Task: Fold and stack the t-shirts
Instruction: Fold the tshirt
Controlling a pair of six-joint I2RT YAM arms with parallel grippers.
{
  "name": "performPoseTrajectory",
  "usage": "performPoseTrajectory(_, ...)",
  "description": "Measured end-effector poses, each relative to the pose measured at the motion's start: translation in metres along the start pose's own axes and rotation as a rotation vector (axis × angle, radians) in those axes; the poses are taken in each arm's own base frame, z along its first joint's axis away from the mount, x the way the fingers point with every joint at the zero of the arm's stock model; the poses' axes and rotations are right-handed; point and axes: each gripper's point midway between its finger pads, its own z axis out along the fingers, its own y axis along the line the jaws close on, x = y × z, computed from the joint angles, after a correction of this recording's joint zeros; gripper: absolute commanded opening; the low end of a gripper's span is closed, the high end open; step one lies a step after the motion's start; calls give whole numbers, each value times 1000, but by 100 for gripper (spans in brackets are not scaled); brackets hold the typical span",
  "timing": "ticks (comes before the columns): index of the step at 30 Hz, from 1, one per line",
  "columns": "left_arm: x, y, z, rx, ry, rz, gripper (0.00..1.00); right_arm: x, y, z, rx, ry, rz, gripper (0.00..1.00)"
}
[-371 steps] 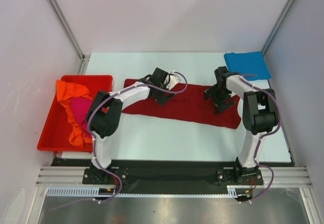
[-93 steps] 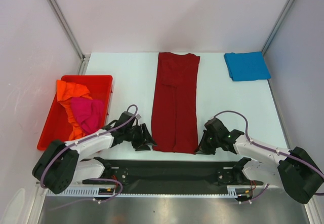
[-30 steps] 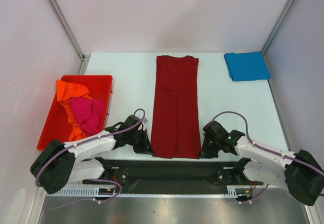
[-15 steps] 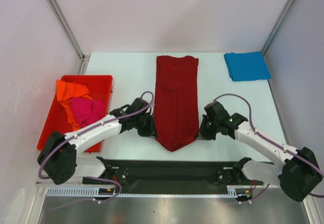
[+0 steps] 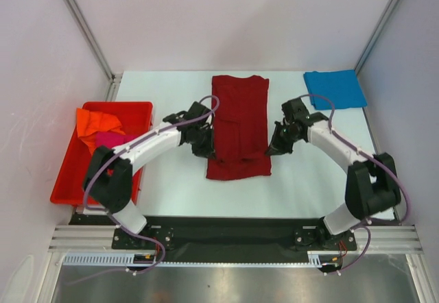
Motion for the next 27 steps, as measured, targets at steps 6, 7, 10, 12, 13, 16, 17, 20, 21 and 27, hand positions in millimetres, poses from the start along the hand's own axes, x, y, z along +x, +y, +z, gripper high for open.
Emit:
performPoseTrajectory(6,-55,8,13,-16,-19,-41,16,-51,8,19,-16,23,-25,0)
performPoseTrajectory(7,-64,8,15,-16,-26,-43,15,-59,9,22,-21,21,-26,0)
performPoseTrajectory(10,-88,8,23,-11,-37,-47,16,-85,10,29,-35,18,-25,0)
performPoseTrajectory(12,-101,9,29,-11,-41,-48,16,-102,12,36,-45,19,-31,0)
performPoseTrajectory(13,-107,10,31,-9,-44,-51,16,-106,11,37,-47,17,-29,0)
performPoseTrajectory(16,-120,13,40,-8,-40,-60,15,-121,12,47,-57,25,-31,0)
performPoseTrajectory(17,-122,15,42,-10,-38,-64,15,-124,13,49,-59,25,-33,0)
performPoseTrajectory(20,-128,20,49,-10,-33,-80,15,-132,12,57,-63,38,-32,0)
performPoseTrajectory(21,-130,22,51,-11,-32,-84,14,-134,12,60,-65,44,-32,0)
performPoseTrajectory(27,-142,30,57,-9,-35,-107,13,-144,9,71,-69,64,-29,0)
